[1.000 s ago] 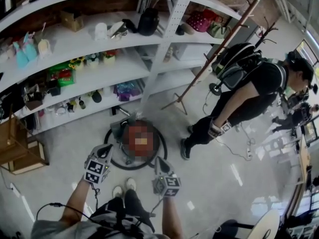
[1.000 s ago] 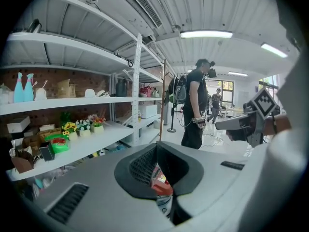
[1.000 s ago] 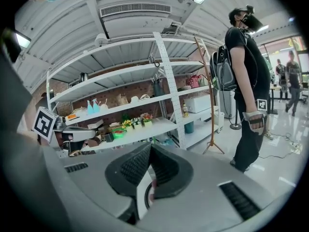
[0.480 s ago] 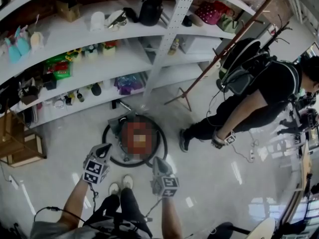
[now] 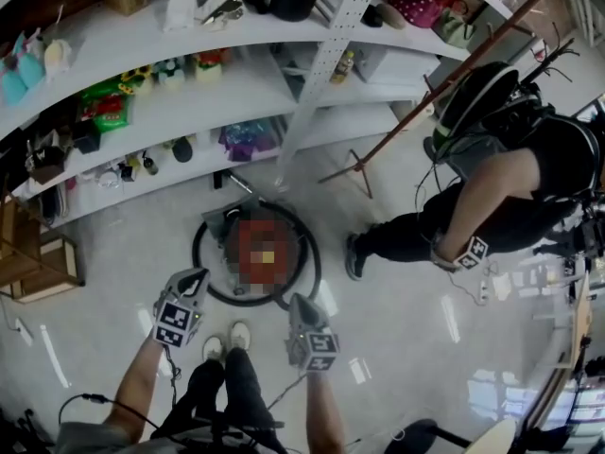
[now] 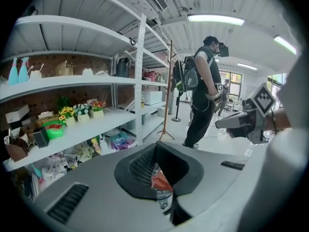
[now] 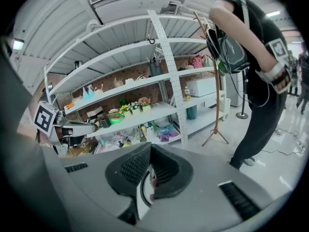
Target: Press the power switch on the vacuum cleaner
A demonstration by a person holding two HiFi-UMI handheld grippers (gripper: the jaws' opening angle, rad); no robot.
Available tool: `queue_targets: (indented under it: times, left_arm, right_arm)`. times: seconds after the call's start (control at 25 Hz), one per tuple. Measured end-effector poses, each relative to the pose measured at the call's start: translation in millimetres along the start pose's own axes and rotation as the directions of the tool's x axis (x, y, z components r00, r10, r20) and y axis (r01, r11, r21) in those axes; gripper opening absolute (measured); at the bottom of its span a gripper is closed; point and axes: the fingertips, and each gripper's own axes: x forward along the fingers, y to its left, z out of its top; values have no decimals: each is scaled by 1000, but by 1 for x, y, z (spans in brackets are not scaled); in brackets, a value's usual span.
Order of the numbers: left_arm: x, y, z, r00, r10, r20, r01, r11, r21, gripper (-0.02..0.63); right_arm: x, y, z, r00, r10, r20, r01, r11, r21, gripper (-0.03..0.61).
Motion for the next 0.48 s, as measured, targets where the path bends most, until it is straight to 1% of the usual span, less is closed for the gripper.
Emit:
queue_targets:
  times: [0.48]
  left_arm:
    - [30, 5, -37, 1000, -7, -22, 7, 1000, -2, 6]
  right_arm:
    - [36, -14, -44, 999, 5, -54, -5, 1000, 10, 12]
